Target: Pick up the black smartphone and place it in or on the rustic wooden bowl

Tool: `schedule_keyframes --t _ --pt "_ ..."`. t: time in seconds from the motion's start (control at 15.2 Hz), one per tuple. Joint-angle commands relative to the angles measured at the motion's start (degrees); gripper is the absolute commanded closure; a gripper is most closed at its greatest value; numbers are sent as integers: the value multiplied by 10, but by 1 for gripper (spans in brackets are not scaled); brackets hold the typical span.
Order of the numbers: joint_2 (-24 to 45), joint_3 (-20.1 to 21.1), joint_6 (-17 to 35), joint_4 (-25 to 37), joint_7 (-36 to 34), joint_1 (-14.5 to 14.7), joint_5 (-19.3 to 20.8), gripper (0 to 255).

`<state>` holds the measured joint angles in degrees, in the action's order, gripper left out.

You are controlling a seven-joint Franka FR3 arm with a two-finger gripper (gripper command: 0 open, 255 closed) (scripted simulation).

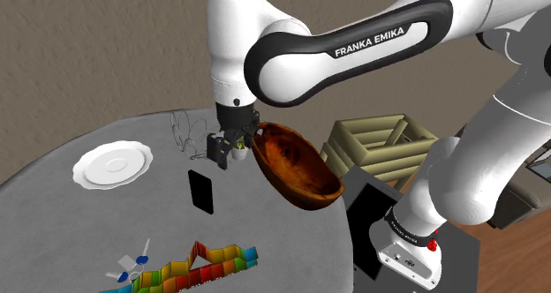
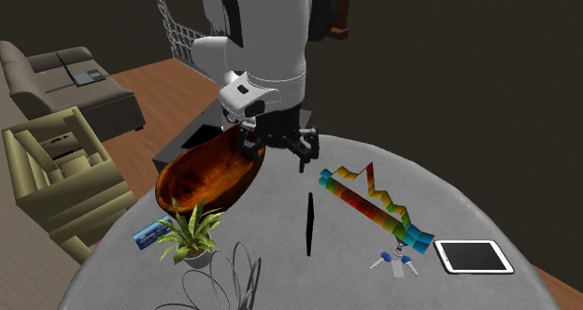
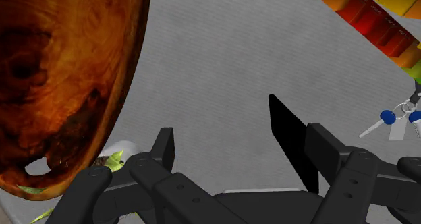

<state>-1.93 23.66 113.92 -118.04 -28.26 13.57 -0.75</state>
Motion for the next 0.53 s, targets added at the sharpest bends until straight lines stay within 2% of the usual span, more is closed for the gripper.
schedule_keyframes --t 0.0,0.26,0.46 --pt "35 11 9 26 -17 10 12 0" --pt "103 28 12 86 -49 34 41 0" --pt "111 27 34 72 -52 35 45 0"
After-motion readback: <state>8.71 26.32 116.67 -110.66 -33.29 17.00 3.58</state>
